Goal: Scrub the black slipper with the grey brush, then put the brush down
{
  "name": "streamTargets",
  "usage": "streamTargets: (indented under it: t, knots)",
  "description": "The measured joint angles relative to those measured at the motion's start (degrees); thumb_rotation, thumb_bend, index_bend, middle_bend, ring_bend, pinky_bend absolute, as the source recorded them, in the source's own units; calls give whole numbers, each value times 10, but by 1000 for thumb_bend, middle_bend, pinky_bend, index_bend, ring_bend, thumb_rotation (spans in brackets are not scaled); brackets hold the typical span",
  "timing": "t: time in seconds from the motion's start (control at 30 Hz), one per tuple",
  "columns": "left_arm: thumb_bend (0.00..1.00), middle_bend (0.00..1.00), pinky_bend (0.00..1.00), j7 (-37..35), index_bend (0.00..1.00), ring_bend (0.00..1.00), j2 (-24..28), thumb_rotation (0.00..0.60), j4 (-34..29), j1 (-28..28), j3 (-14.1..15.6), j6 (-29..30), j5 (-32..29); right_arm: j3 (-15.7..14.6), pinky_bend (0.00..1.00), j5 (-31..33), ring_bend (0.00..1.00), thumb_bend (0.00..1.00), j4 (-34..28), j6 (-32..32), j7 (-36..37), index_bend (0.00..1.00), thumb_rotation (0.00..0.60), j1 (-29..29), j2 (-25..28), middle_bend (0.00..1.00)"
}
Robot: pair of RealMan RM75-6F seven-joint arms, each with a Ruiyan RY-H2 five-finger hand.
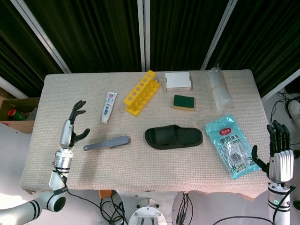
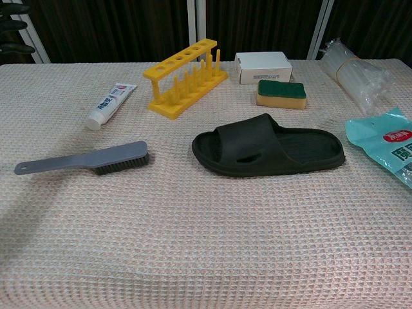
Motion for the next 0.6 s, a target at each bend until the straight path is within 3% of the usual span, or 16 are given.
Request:
streamTargets:
  t: [0.13,0.3,0.4,0.47,0.6]
  knots:
    - [0,101,225,-93,0,93,7,131,-27,7,-14,-12,-19,0,0,2,0,489,15,1,10,0,600,0,-9,0]
    - [1,101,225,-103,0,93,18,127,-41,9,-16,-26,-21,-3,0,3,0,489,16,-1,11,0,600,0,-10,0]
    - [20,121,228,-82,16,113,23,143,-38,6,-6,-34,-11,-3,0,4,0,489,16,1,11,0,600,-1,-9,0]
    - [42,200,246,-51,84,167,31,182,-34,1,6,-47,-2,-3,0,5,0,489,16,1,12,0,600,-1,-9,0]
    - [74,305,257,57,244,198,46,196,-31,-7,29,-77,6,-4,0,5,0,526,14,-2,11,0,600,-1,-6,0]
